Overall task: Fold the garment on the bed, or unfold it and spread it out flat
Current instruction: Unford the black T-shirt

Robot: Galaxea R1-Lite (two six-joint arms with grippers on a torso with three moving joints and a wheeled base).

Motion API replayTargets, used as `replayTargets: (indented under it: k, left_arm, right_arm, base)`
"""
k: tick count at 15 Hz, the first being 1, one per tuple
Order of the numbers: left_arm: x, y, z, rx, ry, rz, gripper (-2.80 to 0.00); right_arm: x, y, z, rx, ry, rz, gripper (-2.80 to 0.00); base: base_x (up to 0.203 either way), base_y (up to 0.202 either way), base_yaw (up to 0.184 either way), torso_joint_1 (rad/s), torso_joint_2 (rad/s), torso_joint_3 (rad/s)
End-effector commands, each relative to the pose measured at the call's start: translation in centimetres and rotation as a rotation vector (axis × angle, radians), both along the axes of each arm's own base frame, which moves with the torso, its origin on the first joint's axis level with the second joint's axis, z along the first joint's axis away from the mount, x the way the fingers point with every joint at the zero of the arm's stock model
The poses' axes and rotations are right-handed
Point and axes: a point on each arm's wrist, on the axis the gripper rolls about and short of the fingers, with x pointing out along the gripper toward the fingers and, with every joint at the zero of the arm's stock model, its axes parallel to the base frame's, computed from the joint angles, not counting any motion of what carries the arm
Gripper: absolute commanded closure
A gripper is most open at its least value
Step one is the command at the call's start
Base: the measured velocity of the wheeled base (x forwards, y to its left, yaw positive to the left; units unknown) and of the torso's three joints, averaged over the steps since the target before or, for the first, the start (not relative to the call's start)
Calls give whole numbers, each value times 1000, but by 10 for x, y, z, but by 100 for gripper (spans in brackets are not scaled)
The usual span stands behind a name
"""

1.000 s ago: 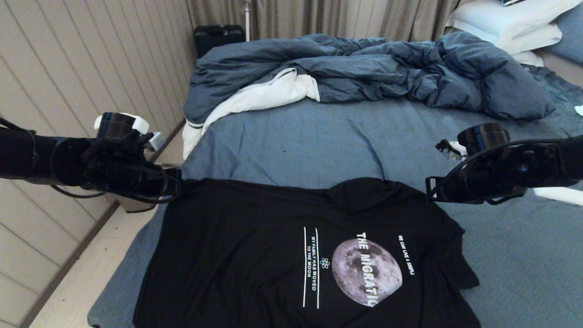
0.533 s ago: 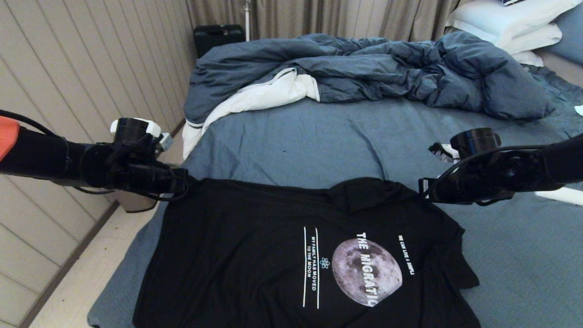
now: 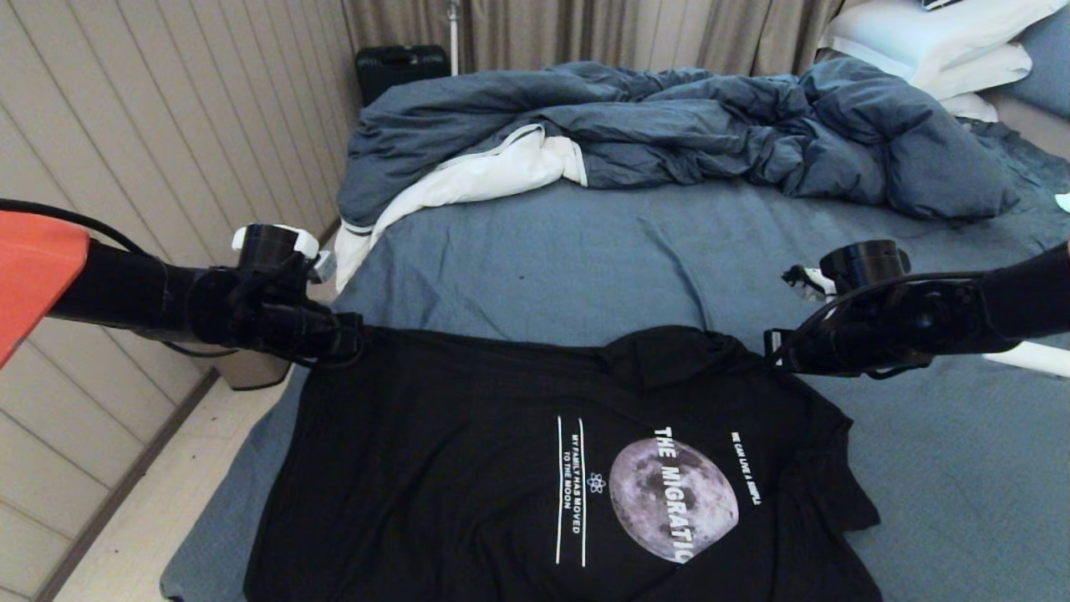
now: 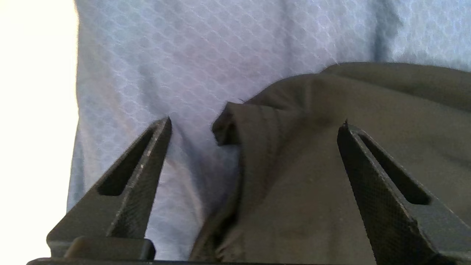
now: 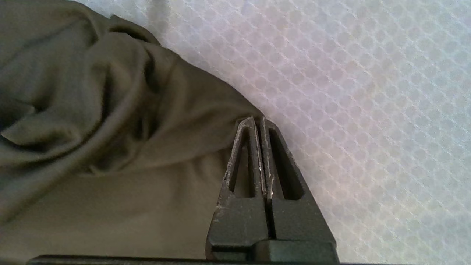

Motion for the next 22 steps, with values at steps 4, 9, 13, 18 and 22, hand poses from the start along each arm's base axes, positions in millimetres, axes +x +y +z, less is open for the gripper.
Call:
replayTargets:
  k: [4,9,13,18,22]
  left_arm:
    - [-2,-1,-5,-4,19,3,-280]
    - [-3,0,-2,-11,13,7,-280]
    - [-4,0,-1,-13,12,8,-280]
    - [-3,-1,-3,-14,15,5,-280]
    - [-2,-1,-3,-15,11,6,-280]
  right_arm:
    - [1,-2,4,-10,-14,-1,0]
    - [-14,0,16,-46,-34,33,-280]
    - [-9,1,12,-42,-28,37,-280]
    - [3,2,-12,-39,22,44,-280]
    - [7,3,-15,-34,20,41,0]
  base:
    - [0,0,0,0,0,0]
    - [0,0,0,0,0,0]
    - [0,0,0,0,0,0]
    - [0,0,0,0,0,0]
    - [0,0,0,0,0,0]
